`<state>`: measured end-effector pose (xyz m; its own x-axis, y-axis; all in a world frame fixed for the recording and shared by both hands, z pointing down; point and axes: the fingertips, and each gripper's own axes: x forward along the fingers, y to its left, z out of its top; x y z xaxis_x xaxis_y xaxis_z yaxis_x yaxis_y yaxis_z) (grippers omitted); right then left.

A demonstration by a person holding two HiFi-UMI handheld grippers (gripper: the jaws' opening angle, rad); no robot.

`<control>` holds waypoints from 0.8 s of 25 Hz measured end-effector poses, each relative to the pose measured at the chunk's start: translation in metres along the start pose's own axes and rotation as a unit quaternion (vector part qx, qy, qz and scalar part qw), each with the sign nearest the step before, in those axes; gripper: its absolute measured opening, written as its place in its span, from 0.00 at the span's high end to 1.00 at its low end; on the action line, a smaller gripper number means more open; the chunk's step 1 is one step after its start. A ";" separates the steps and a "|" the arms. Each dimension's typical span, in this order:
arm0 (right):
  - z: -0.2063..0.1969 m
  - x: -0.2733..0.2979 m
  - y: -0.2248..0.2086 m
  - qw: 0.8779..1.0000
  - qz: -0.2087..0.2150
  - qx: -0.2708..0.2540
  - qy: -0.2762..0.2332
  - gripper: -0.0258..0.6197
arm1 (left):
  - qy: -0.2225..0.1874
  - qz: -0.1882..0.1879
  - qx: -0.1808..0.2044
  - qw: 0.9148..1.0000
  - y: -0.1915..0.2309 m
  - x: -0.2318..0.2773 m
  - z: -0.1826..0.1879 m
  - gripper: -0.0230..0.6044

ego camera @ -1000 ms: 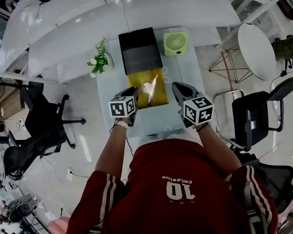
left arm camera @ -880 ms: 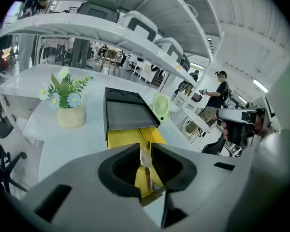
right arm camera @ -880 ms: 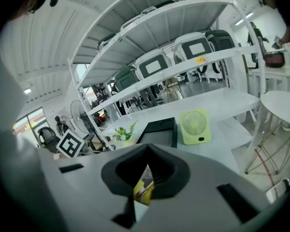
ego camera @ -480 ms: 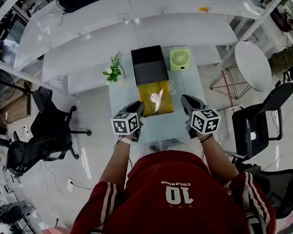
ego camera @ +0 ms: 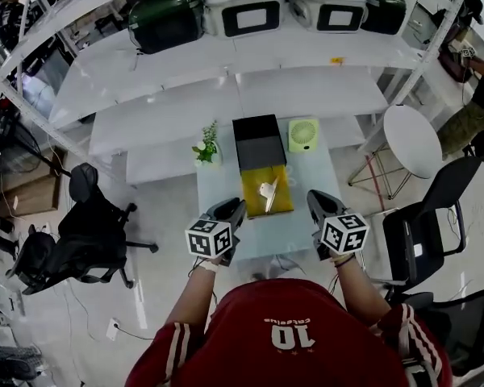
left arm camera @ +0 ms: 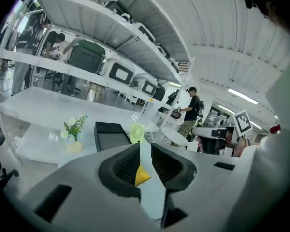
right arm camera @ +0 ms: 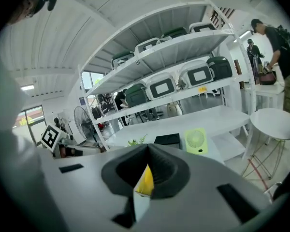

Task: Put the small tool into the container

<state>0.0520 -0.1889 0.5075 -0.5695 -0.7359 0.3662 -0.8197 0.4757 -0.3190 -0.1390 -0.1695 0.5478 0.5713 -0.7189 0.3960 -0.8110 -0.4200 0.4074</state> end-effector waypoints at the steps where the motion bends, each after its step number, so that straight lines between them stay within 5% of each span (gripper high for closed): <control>1: 0.003 -0.004 0.007 1.000 0.002 -0.002 -0.005 0.95 | -0.008 -0.009 0.005 1.000 -0.006 -0.008 0.006 0.84; 14: 0.025 -0.076 0.090 0.997 0.019 -0.058 -0.052 0.95 | -0.117 -0.018 0.105 0.987 -0.065 -0.122 0.063 0.84; 20: 0.047 -0.102 0.112 0.995 0.025 -0.071 -0.071 0.95 | -0.167 -0.042 0.073 0.982 -0.086 -0.158 0.083 0.85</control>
<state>0.0213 -0.0836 0.3937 -0.6035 -0.7656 0.2229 -0.7969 0.5692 -0.2026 -0.1704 -0.0659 0.3816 0.5841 -0.8092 0.0642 -0.7858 -0.5439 0.2944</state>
